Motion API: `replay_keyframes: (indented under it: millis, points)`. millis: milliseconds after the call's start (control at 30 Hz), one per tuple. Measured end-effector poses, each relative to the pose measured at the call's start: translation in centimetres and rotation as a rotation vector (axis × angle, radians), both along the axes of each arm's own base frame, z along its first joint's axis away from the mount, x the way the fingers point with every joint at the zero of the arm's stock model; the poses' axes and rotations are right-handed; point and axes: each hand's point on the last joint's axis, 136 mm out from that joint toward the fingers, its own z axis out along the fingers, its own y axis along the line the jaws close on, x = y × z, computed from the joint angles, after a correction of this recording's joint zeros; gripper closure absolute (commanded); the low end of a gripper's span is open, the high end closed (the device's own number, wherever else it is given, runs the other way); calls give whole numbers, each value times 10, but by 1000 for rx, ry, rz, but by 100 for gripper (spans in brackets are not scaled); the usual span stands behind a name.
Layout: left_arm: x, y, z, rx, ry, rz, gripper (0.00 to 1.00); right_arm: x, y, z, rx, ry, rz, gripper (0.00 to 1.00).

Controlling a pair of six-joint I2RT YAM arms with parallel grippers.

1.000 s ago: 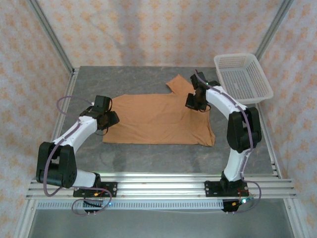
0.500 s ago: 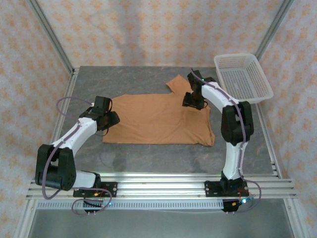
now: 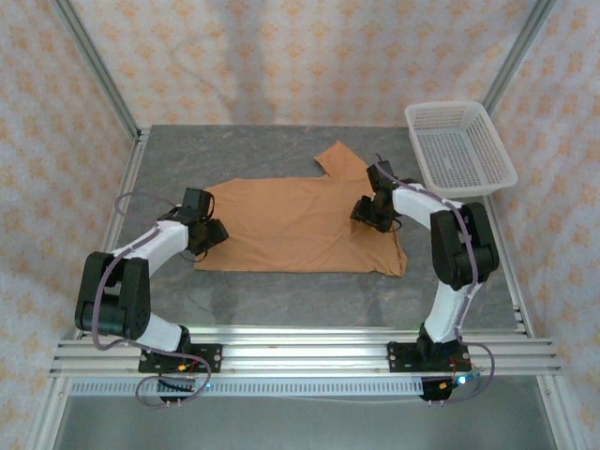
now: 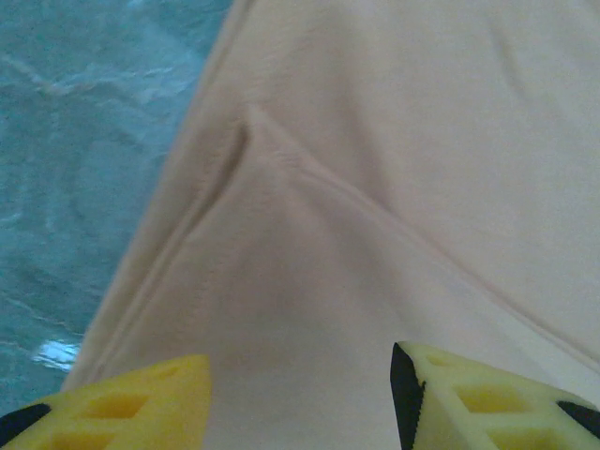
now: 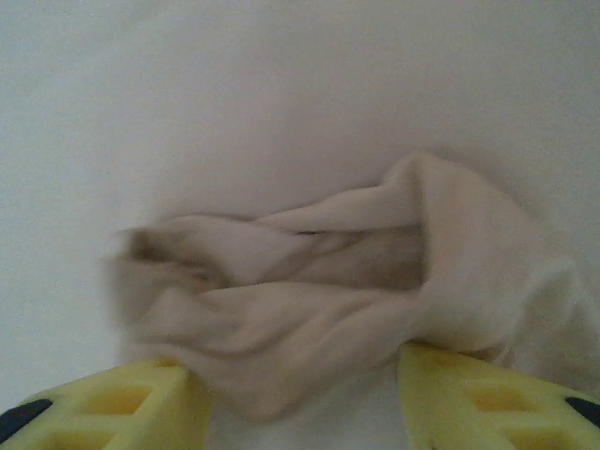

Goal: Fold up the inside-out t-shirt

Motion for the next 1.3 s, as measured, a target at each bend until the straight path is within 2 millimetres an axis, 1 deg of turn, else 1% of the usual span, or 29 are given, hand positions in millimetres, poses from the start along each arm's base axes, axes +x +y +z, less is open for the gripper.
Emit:
replay_keyframes:
  millis: [33, 100, 167, 200, 267, 333, 367, 400, 433, 500, 533, 567, 633, 667, 733, 800, 833, 900, 967, 1033, 1067, 1133, 1233, 1300]
  points:
    - [-1, 3, -2, 0, 8, 11, 43, 0, -2, -2, 12, 9, -12, 46]
    - [-2, 9, -1, 4, 16, 26, 41, 5, -1, 4, 26, -3, -20, 46]
    - [4, 11, 9, 12, 11, 28, 39, 11, 1, 12, 32, -9, -19, 46]
    - [12, 11, 20, 16, -9, 25, 39, 16, 3, 20, 36, -21, -18, 46]
    - [36, 12, 50, 33, -79, 7, 39, 35, 8, 43, 50, -78, -15, 45]
    - [73, 13, 91, 54, -175, -13, 41, 65, 14, 76, 67, -175, -15, 45]
    - [91, 13, 108, 66, -216, -22, 44, 80, 16, 89, 73, -218, -17, 45]
    - [111, 14, 123, 81, -254, -29, 45, 98, 19, 104, 77, -272, -20, 45]
    - [133, 16, 136, 97, -285, -37, 46, 118, 23, 116, 82, -320, -25, 45]
    - [163, 18, 141, 122, -305, -47, 46, 155, 30, 128, 94, -392, -35, 45]
    - [179, 21, 137, 133, -299, -50, 45, 177, 34, 130, 103, -423, -46, 45]
    - [190, 23, 130, 139, -287, -53, 45, 193, 38, 127, 113, -439, -59, 45]
    - [208, 26, 106, 151, -241, -64, 42, 229, 46, 113, 140, -462, -93, 45]
    - [214, 27, 93, 155, -214, -70, 41, 244, 49, 104, 154, -469, -111, 45]
    - [221, 30, 65, 163, -148, -87, 40, 269, 54, 80, 179, -471, -151, 45]
    - [224, 31, 44, 171, -95, -105, 39, 285, 55, 57, 196, -467, -195, 46]
    - [225, 31, 36, 177, -73, -115, 39, 289, 55, 43, 203, -457, -219, 46]
    - [225, 32, 27, 191, -41, -127, 38, 292, 54, 20, 207, -436, -254, 46]
    - [224, 34, 23, 207, -25, -138, 37, 301, 54, 32, 242, -476, -287, 47]
    - [223, 37, 23, 225, -13, -141, 37, 306, 55, 36, 263, -491, -308, 47]
    - [223, 38, 22, 229, -9, -142, 37, 307, 55, 35, 267, -493, -314, 48]
    - [226, 38, 20, 230, -6, -146, 37, 307, 55, 25, 268, -480, -327, 52]
    - [227, 38, 11, 230, 10, -151, 38, 308, 54, 23, 271, -482, -341, 54]
    - [225, 38, 0, 228, 34, -154, 39, 307, 54, 23, 264, -476, -344, 61]
